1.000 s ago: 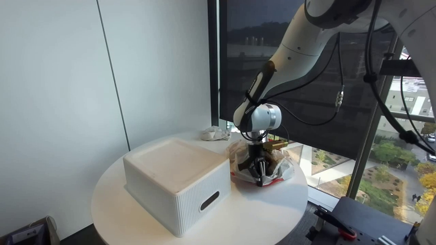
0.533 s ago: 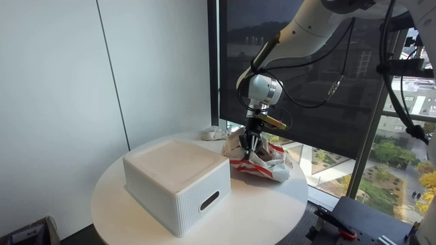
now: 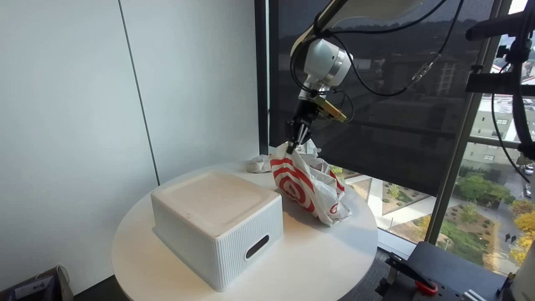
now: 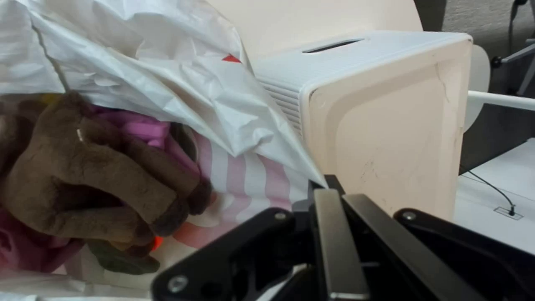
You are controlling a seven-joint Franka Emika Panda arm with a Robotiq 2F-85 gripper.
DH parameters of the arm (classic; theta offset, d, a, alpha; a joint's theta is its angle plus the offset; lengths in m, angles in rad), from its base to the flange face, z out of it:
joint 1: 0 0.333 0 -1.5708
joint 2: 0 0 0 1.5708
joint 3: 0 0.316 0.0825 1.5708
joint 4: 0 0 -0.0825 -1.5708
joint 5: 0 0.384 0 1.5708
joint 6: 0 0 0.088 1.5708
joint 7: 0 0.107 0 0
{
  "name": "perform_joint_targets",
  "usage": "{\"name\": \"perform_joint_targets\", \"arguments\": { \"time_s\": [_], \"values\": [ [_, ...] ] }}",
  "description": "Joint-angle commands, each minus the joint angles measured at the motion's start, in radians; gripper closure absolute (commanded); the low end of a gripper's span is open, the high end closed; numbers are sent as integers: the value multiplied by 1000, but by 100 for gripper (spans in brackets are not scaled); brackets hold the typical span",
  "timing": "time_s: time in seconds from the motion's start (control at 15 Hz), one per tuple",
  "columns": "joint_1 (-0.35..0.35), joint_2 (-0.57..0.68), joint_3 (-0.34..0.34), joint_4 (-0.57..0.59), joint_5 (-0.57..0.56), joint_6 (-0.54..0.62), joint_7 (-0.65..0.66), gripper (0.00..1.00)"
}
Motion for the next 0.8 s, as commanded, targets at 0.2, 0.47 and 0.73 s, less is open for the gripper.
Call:
{"name": "perform_joint_targets", "arguments": {
  "time_s": [0.2,0.47,0.73],
  "values": [
    [71,63,-37,-79,20,-9,-14,98],
    [105,42,-43,-113,-49,23,-4,71],
    [163,-67,-73,-169,-233,99,64,54]
  ]
}}
